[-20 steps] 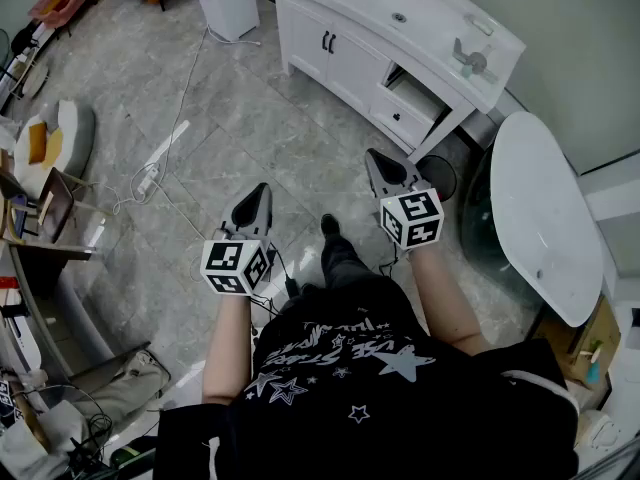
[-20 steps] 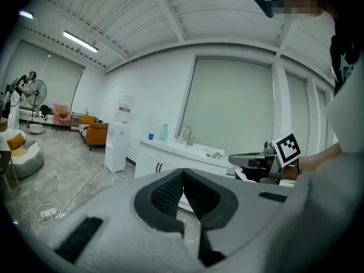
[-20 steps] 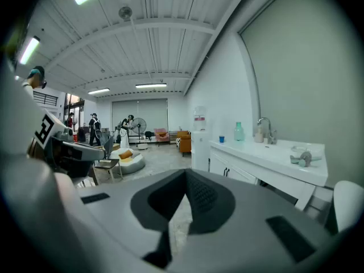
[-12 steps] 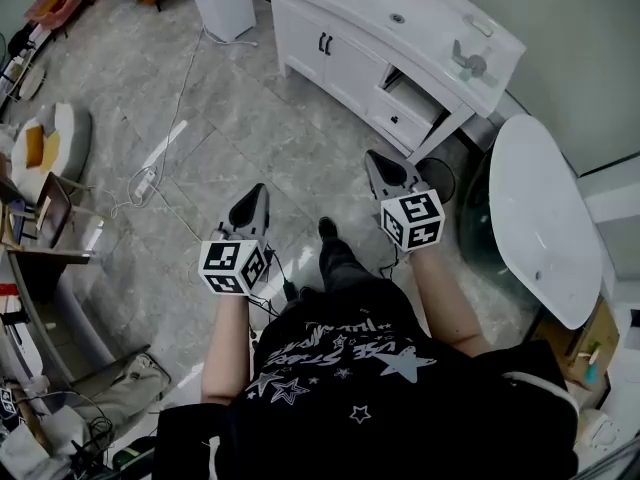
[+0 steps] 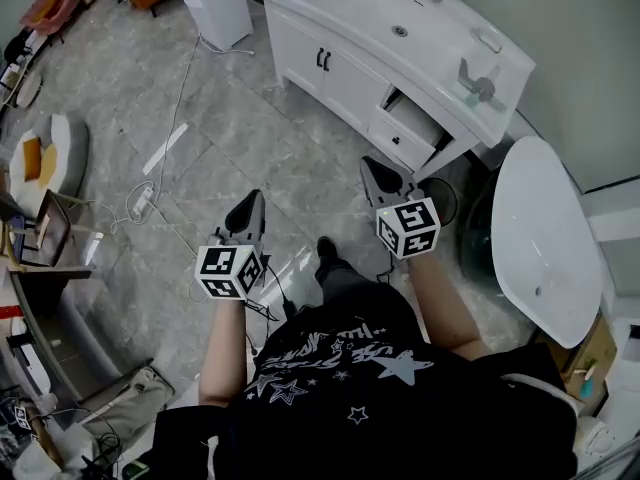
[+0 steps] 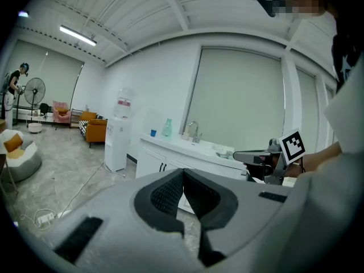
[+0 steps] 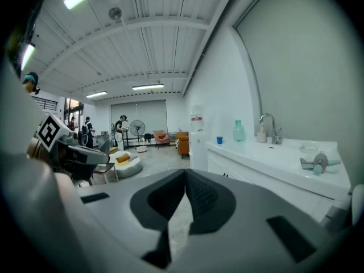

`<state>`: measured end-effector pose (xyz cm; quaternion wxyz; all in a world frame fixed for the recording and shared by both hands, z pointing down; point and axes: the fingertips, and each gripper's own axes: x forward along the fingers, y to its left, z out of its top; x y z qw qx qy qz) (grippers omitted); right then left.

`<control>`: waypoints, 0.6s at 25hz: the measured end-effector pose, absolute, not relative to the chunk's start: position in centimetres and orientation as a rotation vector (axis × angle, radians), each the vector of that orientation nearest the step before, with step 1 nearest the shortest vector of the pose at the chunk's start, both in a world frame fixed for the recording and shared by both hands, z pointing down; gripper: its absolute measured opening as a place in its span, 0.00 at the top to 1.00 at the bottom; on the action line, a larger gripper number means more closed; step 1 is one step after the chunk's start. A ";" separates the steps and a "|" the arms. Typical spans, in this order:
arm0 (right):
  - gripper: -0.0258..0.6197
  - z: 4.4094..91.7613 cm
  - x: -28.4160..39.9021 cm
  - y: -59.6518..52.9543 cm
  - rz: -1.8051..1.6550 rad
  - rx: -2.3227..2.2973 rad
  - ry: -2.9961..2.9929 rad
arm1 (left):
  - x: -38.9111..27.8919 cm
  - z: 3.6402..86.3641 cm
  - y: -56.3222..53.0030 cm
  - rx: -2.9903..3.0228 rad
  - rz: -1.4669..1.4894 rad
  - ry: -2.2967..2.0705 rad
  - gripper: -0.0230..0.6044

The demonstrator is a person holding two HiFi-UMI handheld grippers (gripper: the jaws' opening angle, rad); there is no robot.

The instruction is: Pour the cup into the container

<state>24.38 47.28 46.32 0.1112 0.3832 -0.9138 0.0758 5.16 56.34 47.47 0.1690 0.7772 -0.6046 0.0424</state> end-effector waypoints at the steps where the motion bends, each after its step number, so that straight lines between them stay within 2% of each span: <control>1: 0.92 46.2 24.1 46.1 0.223 1.123 -2.690 | 4.9 47.2 55.3 2.211 0.121 -1.724 0.95; 3: 0.79 45.9 23.4 43.9 0.223 1.108 -2.702 | 4.3 46.7 53.2 2.215 0.124 -1.737 0.95; 6: 0.72 45.4 22.6 40.8 0.217 1.089 -2.722 | 3.6 46.0 50.3 2.216 0.129 -1.762 0.95; 12: 0.42 45.6 22.1 35.2 0.253 1.020 -2.758 | 3.2 45.4 45.0 2.211 0.116 -1.810 0.95; 15: 0.36 45.8 22.6 32.9 0.280 1.041 -2.754 | 3.4 45.1 43.0 2.206 0.096 -1.821 0.95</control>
